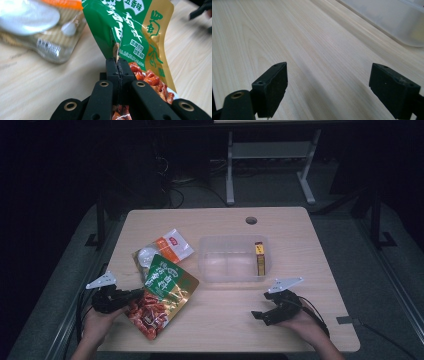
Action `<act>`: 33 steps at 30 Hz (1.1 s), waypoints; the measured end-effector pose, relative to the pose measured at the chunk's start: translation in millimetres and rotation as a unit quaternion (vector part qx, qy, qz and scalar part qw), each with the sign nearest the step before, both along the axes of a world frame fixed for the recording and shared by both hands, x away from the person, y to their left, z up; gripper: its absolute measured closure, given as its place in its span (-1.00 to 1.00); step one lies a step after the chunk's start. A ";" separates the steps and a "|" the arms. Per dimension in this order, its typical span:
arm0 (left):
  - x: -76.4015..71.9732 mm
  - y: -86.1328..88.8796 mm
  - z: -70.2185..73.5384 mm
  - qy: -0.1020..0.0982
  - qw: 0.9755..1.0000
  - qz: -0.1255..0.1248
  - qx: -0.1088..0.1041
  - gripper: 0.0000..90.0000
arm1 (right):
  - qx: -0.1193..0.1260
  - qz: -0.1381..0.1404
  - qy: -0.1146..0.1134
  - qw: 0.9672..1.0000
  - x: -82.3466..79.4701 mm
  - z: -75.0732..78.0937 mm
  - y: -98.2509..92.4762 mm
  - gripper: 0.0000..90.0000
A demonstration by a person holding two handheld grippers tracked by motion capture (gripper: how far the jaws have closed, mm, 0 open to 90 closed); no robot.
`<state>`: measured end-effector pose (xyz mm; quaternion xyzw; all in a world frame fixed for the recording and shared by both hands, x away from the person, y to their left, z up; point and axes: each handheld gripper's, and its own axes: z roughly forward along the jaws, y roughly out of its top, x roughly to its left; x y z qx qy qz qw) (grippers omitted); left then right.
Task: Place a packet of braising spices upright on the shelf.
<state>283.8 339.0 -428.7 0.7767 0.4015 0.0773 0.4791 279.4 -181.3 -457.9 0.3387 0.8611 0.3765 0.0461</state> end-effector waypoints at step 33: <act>8.4 -87.9 32.8 -0.055 0.993 -0.028 -0.101 1.00 | 0.150 0.049 -0.056 0.986 22.6 46.9 67.5 -0.41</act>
